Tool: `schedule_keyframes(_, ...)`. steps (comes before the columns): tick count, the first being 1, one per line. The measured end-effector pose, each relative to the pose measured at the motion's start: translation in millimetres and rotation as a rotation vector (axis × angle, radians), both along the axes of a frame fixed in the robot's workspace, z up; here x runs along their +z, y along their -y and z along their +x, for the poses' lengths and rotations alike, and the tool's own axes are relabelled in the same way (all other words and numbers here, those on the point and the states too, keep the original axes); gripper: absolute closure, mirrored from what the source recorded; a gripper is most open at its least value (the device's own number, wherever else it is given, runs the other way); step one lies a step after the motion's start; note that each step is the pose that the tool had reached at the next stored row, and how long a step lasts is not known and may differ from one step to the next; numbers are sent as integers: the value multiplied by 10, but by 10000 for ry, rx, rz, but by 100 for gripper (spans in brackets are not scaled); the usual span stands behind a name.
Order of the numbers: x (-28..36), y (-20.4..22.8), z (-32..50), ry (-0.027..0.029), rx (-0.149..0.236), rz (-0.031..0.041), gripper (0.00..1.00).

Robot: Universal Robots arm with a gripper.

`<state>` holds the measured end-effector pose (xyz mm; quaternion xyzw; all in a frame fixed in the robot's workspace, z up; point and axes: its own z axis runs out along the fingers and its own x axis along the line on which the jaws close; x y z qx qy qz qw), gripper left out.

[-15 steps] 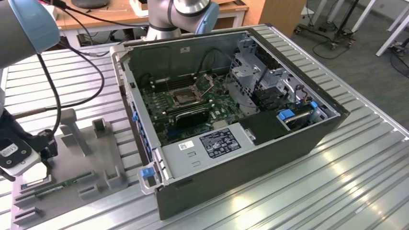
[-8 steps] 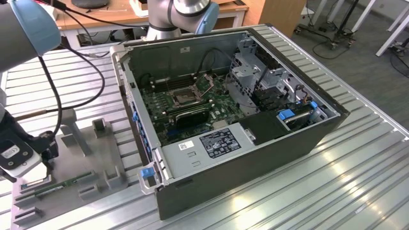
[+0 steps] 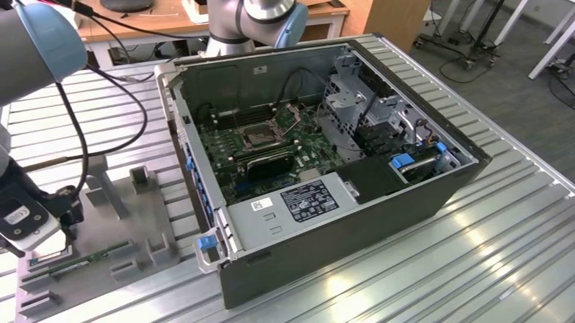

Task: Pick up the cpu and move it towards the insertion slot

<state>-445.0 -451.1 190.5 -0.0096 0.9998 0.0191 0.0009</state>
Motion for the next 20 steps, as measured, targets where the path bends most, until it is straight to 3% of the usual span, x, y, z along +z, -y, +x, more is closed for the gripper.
schedule_keyframes(12, -69, 0, 0, 1, 0, 1, 29)
schedule_keyframes(20, -79, 0, -3, 1, -1, 7, 29)
